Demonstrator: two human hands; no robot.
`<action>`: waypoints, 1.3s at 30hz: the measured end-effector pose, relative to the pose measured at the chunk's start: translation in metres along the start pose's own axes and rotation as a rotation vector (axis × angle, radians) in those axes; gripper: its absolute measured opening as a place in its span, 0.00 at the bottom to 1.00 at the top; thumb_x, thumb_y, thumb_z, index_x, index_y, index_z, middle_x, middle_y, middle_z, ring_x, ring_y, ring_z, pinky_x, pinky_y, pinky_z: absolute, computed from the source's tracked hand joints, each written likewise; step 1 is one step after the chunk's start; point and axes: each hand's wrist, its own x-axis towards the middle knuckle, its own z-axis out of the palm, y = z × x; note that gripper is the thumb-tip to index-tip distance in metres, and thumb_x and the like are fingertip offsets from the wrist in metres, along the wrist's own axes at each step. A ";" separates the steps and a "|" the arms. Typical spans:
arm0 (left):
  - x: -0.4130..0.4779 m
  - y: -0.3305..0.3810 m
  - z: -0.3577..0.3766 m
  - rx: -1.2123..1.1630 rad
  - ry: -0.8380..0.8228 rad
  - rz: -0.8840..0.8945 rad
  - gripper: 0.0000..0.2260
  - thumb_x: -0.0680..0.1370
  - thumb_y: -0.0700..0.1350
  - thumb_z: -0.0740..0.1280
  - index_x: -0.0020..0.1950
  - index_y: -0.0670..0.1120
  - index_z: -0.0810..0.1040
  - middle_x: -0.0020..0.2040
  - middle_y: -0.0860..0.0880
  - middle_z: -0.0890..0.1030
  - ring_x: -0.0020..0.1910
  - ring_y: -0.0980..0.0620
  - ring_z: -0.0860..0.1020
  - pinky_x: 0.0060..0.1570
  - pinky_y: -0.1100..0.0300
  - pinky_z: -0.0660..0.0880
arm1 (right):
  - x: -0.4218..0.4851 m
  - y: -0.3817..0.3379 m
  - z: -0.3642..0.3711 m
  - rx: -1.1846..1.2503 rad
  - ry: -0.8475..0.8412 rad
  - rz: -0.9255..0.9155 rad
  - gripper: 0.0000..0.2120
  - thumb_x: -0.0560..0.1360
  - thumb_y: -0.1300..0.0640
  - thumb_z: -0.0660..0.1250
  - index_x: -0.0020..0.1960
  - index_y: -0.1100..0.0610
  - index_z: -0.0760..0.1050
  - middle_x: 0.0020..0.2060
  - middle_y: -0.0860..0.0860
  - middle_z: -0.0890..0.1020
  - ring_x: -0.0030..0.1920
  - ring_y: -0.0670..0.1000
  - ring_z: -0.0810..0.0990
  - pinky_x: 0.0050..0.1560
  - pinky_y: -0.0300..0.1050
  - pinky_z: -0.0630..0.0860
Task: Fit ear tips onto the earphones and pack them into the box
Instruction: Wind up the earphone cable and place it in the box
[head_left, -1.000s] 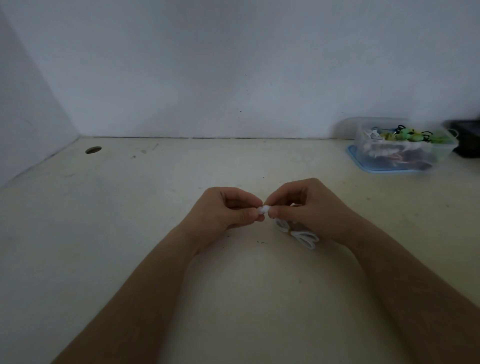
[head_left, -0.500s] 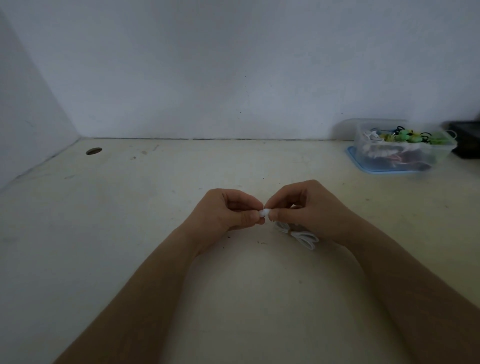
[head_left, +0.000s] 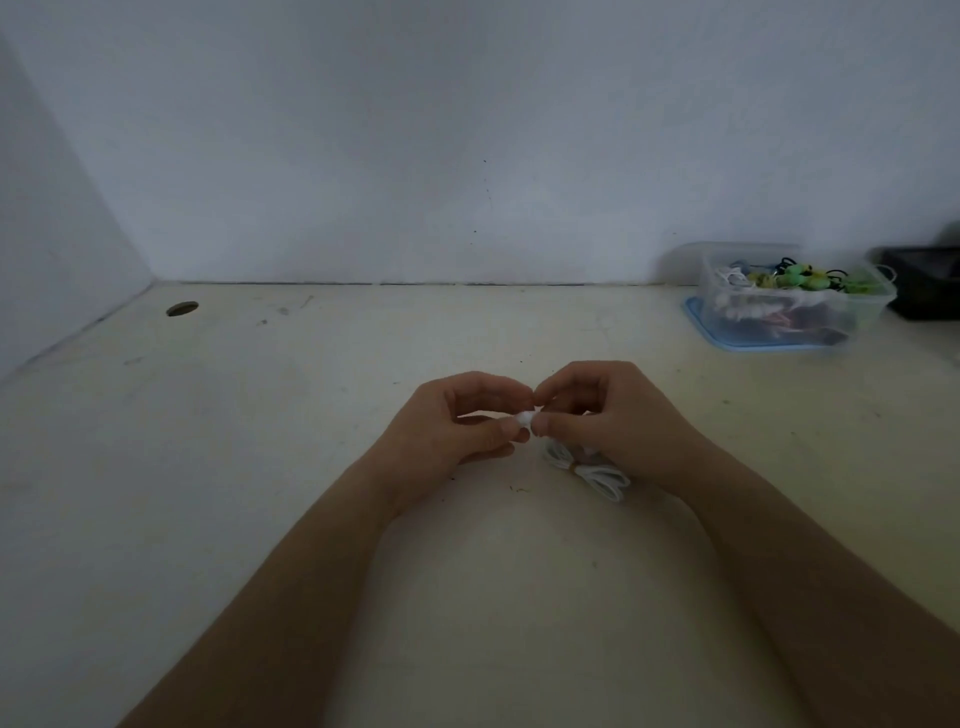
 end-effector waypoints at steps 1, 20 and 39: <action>0.000 0.000 0.001 0.008 -0.001 0.006 0.10 0.74 0.36 0.72 0.54 0.45 0.83 0.51 0.46 0.86 0.49 0.47 0.85 0.47 0.60 0.79 | 0.000 0.001 0.000 -0.034 0.027 0.007 0.07 0.70 0.55 0.78 0.46 0.53 0.83 0.34 0.49 0.86 0.30 0.41 0.81 0.36 0.37 0.76; 0.005 -0.015 0.034 0.917 0.088 0.174 0.19 0.72 0.49 0.74 0.62 0.53 0.79 0.53 0.53 0.79 0.42 0.58 0.75 0.44 0.69 0.70 | -0.014 -0.012 -0.009 -0.669 -0.147 0.202 0.15 0.70 0.49 0.75 0.54 0.51 0.80 0.47 0.47 0.81 0.42 0.44 0.78 0.47 0.40 0.78; 0.149 0.083 0.152 0.719 0.184 0.459 0.03 0.73 0.43 0.75 0.41 0.49 0.84 0.37 0.56 0.82 0.35 0.64 0.77 0.36 0.75 0.70 | 0.000 -0.017 -0.196 -0.187 0.344 0.110 0.06 0.72 0.63 0.75 0.47 0.55 0.85 0.41 0.51 0.87 0.44 0.49 0.85 0.49 0.44 0.80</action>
